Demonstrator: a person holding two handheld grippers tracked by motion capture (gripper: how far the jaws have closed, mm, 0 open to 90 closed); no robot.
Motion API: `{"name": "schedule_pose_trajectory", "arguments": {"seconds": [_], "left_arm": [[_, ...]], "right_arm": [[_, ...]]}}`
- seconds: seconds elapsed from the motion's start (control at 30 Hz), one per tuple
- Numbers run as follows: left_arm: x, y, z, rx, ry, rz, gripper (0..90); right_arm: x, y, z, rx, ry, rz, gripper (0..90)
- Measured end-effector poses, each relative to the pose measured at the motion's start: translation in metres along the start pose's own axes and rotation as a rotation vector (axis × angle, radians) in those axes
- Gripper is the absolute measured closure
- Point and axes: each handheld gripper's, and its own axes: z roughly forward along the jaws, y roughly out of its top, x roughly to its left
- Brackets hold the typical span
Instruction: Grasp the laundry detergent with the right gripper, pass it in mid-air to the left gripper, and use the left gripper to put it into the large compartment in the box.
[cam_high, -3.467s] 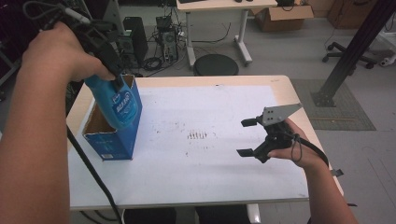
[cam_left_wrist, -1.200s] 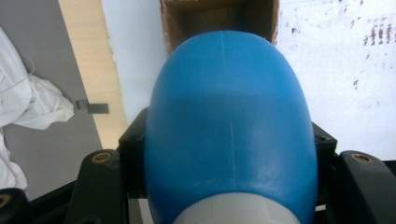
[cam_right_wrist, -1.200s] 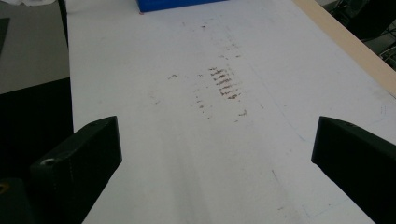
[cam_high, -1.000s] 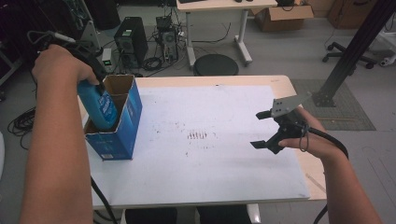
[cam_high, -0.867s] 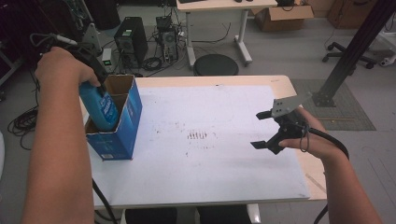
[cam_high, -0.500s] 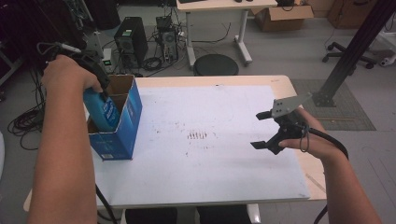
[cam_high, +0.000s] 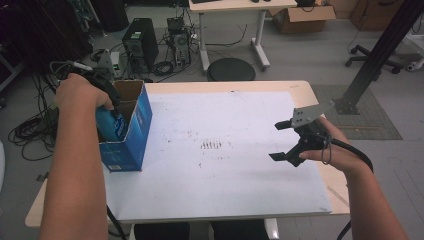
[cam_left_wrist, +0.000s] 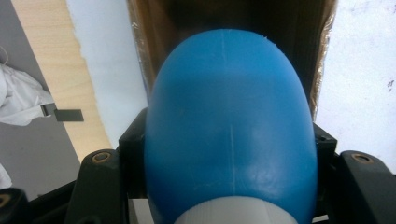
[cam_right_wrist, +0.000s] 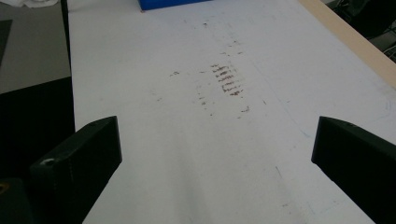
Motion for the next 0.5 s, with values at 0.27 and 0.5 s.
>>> {"name": "schedule_pose_trajectory", "arguments": {"seconds": [0.27,0.5], "left_arm": [[-0.002,0.003,0.014,0.017,0.001,0.011,38.3],[-0.005,0.004,0.027,0.009,0.012,0.013,38.3]], "right_arm": [[0.002,-0.002,0.001,-0.002,0.003,0.000,1.7],[0.002,-0.003,0.001,-0.004,0.002,0.001,1.6]]}}
